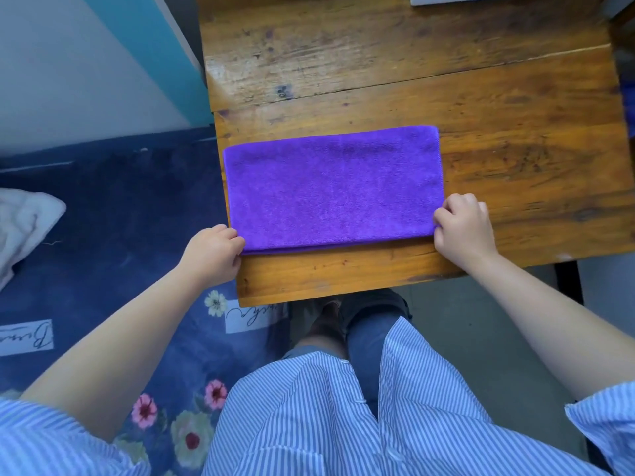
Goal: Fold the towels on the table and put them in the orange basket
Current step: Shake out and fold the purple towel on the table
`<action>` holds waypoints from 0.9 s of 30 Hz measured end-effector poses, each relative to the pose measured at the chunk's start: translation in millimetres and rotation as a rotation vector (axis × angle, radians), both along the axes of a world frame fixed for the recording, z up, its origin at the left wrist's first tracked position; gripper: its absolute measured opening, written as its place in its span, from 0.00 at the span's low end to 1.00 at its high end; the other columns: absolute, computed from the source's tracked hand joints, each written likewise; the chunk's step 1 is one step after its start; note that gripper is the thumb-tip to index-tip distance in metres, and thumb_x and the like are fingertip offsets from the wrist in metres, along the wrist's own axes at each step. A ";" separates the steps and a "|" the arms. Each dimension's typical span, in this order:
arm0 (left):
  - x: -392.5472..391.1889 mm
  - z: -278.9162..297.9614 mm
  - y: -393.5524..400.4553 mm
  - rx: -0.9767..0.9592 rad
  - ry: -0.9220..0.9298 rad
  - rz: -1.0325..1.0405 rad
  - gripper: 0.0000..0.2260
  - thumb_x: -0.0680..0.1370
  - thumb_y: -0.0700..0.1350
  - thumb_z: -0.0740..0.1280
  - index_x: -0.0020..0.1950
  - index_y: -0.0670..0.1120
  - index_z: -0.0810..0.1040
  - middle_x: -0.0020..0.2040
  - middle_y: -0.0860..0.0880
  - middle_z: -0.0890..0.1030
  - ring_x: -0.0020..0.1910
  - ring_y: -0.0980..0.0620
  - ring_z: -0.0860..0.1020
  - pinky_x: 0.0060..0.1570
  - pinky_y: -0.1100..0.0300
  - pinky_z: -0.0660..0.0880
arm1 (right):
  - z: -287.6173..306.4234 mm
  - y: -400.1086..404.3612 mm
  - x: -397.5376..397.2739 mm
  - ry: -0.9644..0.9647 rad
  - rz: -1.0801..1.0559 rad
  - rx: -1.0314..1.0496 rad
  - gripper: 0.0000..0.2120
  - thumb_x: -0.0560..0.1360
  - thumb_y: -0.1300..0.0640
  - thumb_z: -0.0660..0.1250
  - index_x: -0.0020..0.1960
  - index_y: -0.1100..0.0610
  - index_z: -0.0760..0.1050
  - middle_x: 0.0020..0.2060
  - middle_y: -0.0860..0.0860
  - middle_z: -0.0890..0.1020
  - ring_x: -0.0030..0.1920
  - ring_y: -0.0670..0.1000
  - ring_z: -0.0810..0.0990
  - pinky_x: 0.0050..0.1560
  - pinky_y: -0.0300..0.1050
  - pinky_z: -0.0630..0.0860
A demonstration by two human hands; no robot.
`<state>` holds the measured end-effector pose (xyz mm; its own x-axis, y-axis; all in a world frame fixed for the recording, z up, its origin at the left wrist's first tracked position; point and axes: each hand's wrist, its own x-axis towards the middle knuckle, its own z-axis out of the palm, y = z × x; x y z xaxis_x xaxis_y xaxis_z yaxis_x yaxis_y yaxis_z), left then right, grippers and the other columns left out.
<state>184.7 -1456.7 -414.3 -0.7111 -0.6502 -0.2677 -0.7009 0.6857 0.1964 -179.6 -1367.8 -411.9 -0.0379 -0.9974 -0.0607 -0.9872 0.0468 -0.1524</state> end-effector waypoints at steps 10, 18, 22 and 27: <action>-122.5 -26.1 -40.5 0.032 0.172 0.601 0.20 0.78 0.39 0.55 0.71 0.39 0.64 0.73 0.42 0.63 0.73 0.44 0.59 0.69 0.51 0.57 | -26.7 -110.9 97.2 -0.131 0.147 0.192 0.23 0.77 0.61 0.52 0.72 0.59 0.58 0.74 0.56 0.55 0.75 0.56 0.50 0.73 0.52 0.43; -99.6 -57.9 -63.7 -0.024 0.014 0.556 0.23 0.80 0.52 0.53 0.75 0.48 0.56 0.76 0.48 0.55 0.76 0.48 0.50 0.72 0.51 0.46 | -53.0 -125.4 69.8 -0.039 0.112 0.245 0.26 0.79 0.48 0.51 0.74 0.52 0.50 0.75 0.49 0.51 0.75 0.52 0.46 0.72 0.51 0.39; -73.7 -56.1 -72.9 -0.013 -0.004 0.766 0.24 0.80 0.52 0.54 0.74 0.46 0.57 0.76 0.45 0.55 0.75 0.43 0.50 0.71 0.45 0.51 | -51.0 -112.6 23.1 -0.057 -0.103 0.204 0.26 0.79 0.50 0.55 0.74 0.54 0.54 0.75 0.53 0.53 0.75 0.55 0.48 0.73 0.51 0.42; -60.5 -45.9 -73.6 -0.008 -0.082 0.874 0.25 0.80 0.52 0.52 0.75 0.44 0.53 0.76 0.41 0.50 0.75 0.42 0.47 0.71 0.43 0.49 | -43.0 -86.6 -12.8 -0.141 -0.425 0.198 0.25 0.79 0.52 0.53 0.74 0.57 0.52 0.75 0.55 0.51 0.75 0.57 0.47 0.73 0.56 0.44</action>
